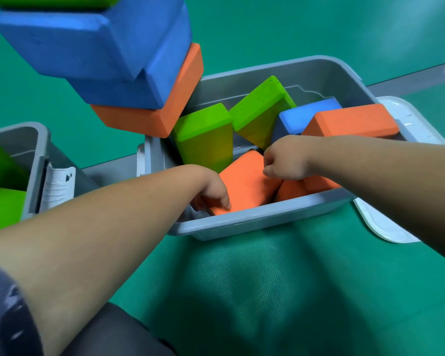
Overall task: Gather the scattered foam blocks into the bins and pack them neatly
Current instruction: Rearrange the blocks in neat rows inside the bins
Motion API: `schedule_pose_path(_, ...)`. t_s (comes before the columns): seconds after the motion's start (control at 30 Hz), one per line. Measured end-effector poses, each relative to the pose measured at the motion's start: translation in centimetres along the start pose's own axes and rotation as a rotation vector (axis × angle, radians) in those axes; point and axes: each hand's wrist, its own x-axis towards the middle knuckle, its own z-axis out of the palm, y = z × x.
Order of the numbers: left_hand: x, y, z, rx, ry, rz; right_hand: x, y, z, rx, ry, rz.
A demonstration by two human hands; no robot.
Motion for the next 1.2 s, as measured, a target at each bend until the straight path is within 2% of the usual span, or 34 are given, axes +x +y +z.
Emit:
schedule_pose_path(0.17, -0.1, 0.2, -1.3, -0.287, 0.067, 0.023, 0.1, 0.1, 0.2, 0.012, -0.005, -0.001)
schedule_pose_path(0.4, -0.4, -0.3, -1.0, -0.506, 0.125, 0.011, 0.5, 0.0, 0.5, 0.022, -0.025, -0.007)
schedule_pose_path(0.63, -4.0, -0.7, -2.0, -0.409, 0.138, -0.015, 1.0, -0.2, 0.8, 0.018, -0.076, 0.029)
schedule_pose_path(0.87, -6.8, 0.0, -1.8, -0.485, 0.244, 0.105, 1.1, -0.6, 0.8, 0.046, -0.056, 0.068)
schedule_pose_path(1.0, -9.2, 1.7, -1.7, -0.468, 0.461, 0.2, 1.2, -0.5, 0.6, 0.062, 0.029, 0.079)
schedule_pose_path(1.1, -11.2, 2.3, -1.9, -0.17, 0.722, 0.182, 1.3, -0.5, 0.3, 0.101, 0.133, 0.074)
schedule_pose_path(1.2, -12.7, 2.5, -2.1, 0.003, 0.846, 0.25, 1.2, -0.7, -0.1, 0.122, 0.167, 0.064)
